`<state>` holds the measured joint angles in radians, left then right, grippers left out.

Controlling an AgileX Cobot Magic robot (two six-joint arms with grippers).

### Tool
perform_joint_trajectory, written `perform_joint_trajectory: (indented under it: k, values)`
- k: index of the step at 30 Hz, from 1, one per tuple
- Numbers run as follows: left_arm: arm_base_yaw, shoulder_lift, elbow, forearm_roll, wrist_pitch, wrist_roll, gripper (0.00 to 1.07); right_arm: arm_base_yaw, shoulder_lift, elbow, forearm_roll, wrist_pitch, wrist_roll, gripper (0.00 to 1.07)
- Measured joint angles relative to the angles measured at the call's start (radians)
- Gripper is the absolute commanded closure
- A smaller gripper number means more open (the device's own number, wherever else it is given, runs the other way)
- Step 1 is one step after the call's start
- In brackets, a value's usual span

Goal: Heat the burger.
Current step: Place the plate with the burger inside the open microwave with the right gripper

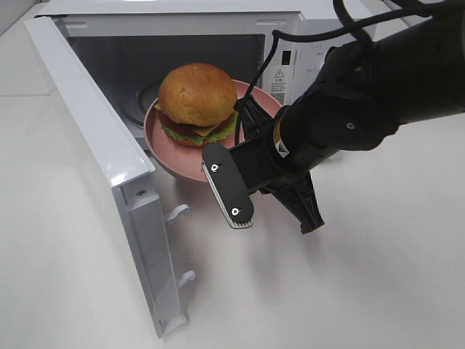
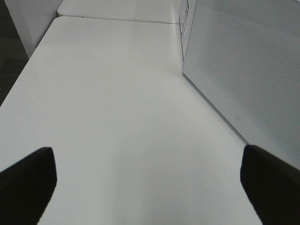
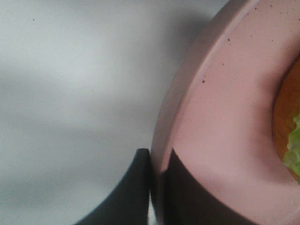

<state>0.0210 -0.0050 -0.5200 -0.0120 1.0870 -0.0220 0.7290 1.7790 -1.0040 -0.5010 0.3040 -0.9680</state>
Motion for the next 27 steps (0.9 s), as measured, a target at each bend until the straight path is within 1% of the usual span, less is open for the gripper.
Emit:
perform_joint_trajectory:
  k: [9,18,26,27]
  values:
    - [0.0,0.0,0.0,0.0,0.0,0.0,0.06,0.006,0.039,-0.089,0.007,0.082,-0.044,1.07]
    - [0.0,0.0,0.0,0.0,0.0,0.0,0.06,0.006,0.058,-0.149,0.007,0.099,-0.06,1.07]
    - [0.0,0.0,0.0,0.0,0.0,0.0,0.06,0.007,0.119,-0.229,0.007,0.143,-0.069,1.07]
    - [0.0,0.0,0.0,0.0,0.0,0.0,0.06,0.008,0.132,-0.252,0.009,0.153,-0.071,1.07]
